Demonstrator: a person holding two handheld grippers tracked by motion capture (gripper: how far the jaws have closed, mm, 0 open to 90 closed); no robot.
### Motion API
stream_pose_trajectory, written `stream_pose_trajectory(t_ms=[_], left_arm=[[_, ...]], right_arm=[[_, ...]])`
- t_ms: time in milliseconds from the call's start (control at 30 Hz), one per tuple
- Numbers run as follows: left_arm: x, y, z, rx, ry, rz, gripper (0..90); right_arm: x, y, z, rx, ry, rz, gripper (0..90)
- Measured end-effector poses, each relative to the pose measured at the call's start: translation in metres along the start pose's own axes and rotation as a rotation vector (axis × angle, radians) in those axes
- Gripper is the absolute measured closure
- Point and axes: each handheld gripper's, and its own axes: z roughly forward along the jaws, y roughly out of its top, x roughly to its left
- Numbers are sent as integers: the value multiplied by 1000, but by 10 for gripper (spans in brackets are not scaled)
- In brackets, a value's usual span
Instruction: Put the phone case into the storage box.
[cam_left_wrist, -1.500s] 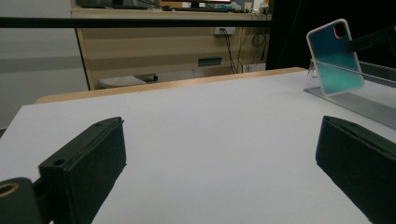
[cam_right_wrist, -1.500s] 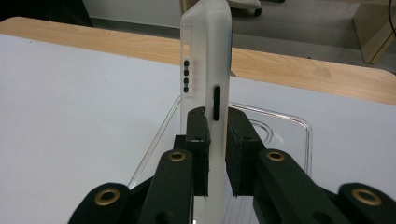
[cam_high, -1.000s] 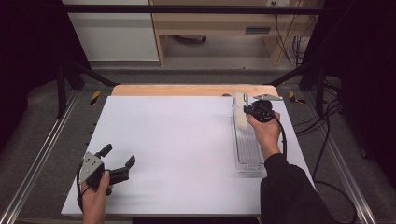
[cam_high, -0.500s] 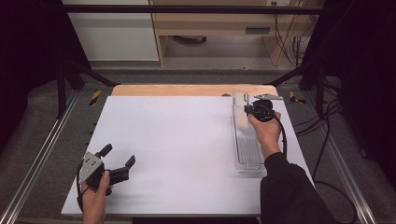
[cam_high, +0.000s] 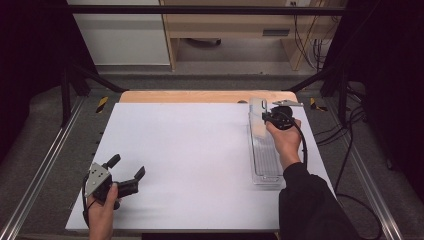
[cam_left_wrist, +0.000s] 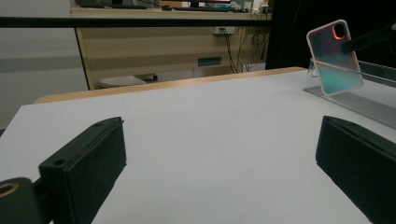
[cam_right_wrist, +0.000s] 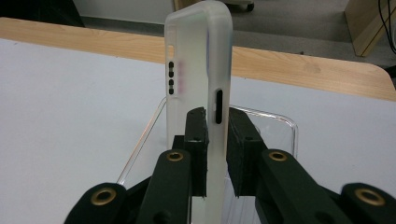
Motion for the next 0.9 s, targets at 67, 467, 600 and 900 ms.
stream_pose_trajectory(t_ms=[67,467,600,900], left_arm=[[0,0,0,1,0,-1,15],[1,-1,1,5,0,-4,15],[0,-1,0,5,2,-5,15],[0,-1,1,5,0,-4,15]], right_arm=[[0,0,0,2,2,1,784],[0,2,1,5,7,11,729],[0,4,2,10,10,13,719],[-2,4,3,24,5,35,664]])
